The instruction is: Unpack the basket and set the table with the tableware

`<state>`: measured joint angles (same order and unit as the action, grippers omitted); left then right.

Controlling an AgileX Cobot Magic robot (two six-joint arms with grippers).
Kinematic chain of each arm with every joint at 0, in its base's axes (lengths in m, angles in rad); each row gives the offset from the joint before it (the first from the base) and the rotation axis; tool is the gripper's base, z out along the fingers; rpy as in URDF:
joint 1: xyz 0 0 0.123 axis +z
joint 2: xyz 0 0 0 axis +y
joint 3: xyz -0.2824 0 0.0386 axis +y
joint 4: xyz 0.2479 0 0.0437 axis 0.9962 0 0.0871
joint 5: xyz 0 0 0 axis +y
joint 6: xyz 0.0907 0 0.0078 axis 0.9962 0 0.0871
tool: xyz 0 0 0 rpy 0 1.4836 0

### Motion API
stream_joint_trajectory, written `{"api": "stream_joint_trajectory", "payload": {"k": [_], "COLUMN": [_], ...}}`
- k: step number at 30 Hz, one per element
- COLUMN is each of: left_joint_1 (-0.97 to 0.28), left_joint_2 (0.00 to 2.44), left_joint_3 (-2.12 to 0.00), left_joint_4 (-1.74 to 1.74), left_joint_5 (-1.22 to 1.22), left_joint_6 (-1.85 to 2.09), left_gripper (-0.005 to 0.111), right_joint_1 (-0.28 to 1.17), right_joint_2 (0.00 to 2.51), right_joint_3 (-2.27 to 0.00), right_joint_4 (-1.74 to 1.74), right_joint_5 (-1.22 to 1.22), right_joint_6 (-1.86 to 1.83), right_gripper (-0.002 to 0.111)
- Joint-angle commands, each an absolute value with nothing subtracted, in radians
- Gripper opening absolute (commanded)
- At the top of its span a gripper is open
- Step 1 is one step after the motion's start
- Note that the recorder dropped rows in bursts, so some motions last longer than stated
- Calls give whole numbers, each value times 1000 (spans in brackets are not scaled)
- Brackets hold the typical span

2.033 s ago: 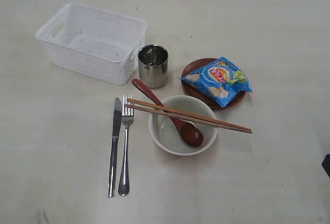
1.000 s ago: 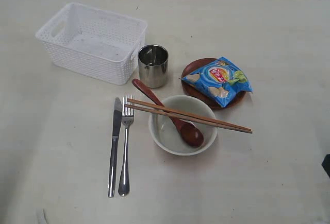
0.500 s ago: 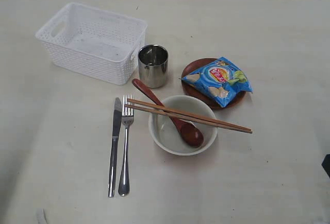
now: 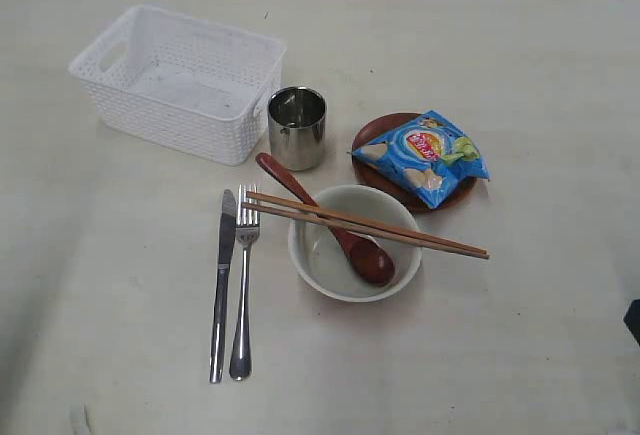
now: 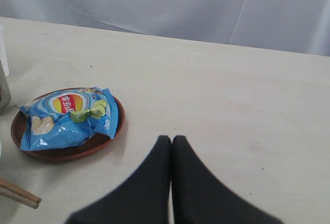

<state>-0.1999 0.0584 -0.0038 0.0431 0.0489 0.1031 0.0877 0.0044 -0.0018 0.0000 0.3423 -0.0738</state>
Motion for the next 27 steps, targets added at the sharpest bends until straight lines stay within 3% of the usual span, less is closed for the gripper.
{"api": "stream_joint_trajectory", "payload": {"k": [1, 27], "left_joint_1": [-198, -198], "left_joint_2": [5, 0], "left_joint_3": [0, 0], "left_joint_4": [47, 47], "left_joint_5": [61, 95], "left_joint_6": [95, 97], "left_gripper": [0, 0], "right_joint_1": [83, 83], "right_joint_2": [0, 0], "right_joint_3": [0, 0], "right_joint_4": [0, 0], "right_joint_5": [342, 342], "right_joint_6": [-75, -75], "right_gripper": [0, 0]}}
